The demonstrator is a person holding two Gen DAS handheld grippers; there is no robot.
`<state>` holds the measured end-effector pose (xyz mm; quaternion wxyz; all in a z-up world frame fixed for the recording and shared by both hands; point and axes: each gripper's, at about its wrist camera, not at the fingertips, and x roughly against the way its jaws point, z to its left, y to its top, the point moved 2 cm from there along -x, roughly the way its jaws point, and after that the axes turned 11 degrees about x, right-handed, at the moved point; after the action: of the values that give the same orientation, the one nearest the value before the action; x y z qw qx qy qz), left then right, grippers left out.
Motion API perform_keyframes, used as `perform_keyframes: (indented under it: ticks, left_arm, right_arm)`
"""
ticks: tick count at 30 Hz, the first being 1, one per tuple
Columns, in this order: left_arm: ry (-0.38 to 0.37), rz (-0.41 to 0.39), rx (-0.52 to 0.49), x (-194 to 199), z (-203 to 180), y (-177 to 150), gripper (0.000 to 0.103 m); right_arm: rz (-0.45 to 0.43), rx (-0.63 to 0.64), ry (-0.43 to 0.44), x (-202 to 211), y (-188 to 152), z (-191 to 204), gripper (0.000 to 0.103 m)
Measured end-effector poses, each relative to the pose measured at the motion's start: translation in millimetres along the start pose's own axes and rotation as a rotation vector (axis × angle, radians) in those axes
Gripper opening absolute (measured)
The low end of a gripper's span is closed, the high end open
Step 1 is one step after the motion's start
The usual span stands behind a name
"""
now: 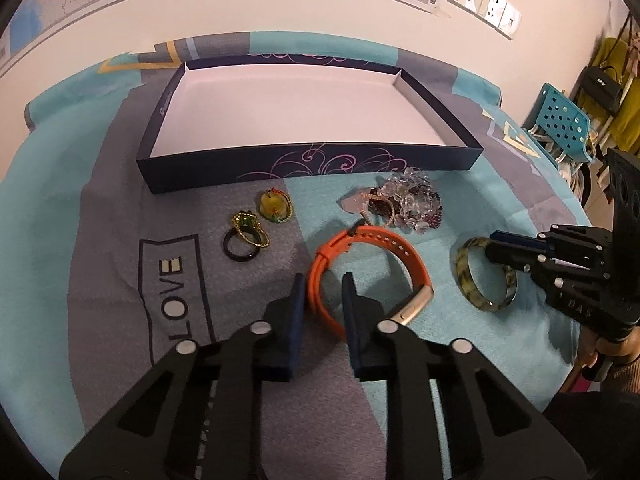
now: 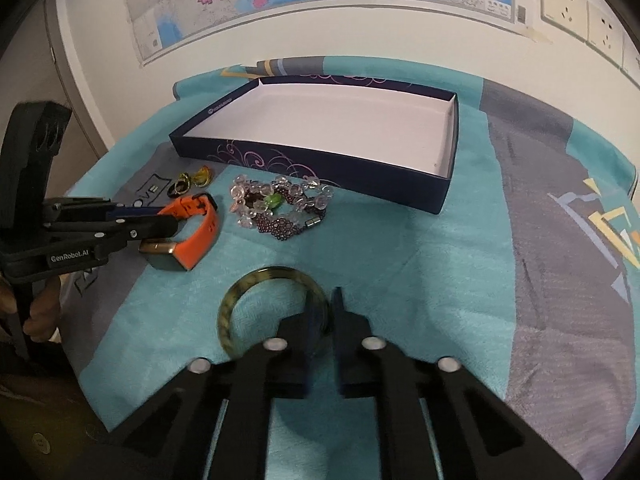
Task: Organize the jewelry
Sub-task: 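Grasp the orange watch band with the left gripper while the right gripper grasps the tortoiseshell bangle, then carry the watch and bangle into the white box and open both grippers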
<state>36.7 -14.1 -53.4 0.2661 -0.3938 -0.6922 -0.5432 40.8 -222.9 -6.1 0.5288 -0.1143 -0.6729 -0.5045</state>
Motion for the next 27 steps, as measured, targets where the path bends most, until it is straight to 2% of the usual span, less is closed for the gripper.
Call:
perform_keyframes:
  ticks: [3, 13, 16, 20, 27]
  left_arm:
    - [-0.011, 0.000, 0.010, 2, 2, 1, 0.010]
    - [-0.051, -0.054, -0.021, 24, 7, 18, 0.011]
    - [-0.076, -0.088, -0.028, 36, 8, 33, 0.011]
    - [-0.069, -0.139, -0.052, 46, 7, 58, 0.011]
    - [-0.035, -0.174, -0.050, 27, 11, 117, 0.011]
  right_arm:
    - [-0.012, -0.017, 0.016, 0, -1, -2, 0.006]
    - [-0.109, -0.058, 0.051, 19, 18, -14, 0.006]
    - [-0.138, -0.048, 0.039, 22, 31, -18, 0.006]
    - [-0.178, -0.037, 0.001, 23, 59, -30, 0.006]
    - [-0.187, -0.034, -0.035, -9, 117, -54, 0.006]
